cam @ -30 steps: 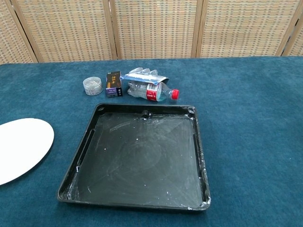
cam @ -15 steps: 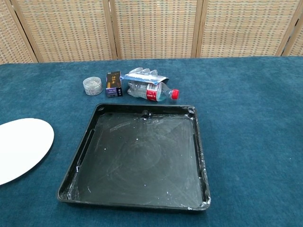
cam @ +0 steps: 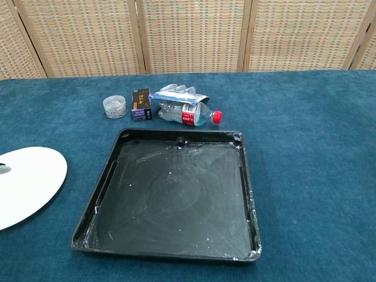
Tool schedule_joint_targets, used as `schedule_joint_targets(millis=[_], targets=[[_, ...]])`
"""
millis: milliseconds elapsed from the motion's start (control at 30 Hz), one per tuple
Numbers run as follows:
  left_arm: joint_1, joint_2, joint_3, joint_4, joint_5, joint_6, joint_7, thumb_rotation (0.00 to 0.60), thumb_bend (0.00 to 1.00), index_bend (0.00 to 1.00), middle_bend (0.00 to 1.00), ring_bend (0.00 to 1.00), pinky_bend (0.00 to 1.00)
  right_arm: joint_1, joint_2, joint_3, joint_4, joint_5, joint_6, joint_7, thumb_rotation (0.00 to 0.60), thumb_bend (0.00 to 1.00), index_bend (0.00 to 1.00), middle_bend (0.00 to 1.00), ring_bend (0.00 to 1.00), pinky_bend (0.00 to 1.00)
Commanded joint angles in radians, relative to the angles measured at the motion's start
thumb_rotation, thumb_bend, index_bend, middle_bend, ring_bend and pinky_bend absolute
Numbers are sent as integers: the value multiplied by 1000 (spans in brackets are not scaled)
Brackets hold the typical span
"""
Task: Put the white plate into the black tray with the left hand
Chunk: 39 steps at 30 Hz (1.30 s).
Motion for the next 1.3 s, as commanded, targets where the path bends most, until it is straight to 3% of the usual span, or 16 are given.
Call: schedule_joint_targets(millis=[33, 800, 1300], targets=[[-1, 0, 3, 6, 1, 8, -4, 600, 197, 66, 0, 0, 0, 0, 1, 0, -1, 1, 0, 2, 600, 0, 0, 0, 0, 0], [-12, 8, 2, 5, -27, -4, 1, 600, 253, 173, 0, 0, 0, 2, 5, -2, -4, 5, -6, 8, 600, 0, 0, 0, 0, 0], [-41, 21, -29, -19, -45, -2, 5, 600, 312, 272, 0, 0, 0, 4, 7, -2, -5, 8, -9, 12, 600, 0, 0, 0, 0, 0]])
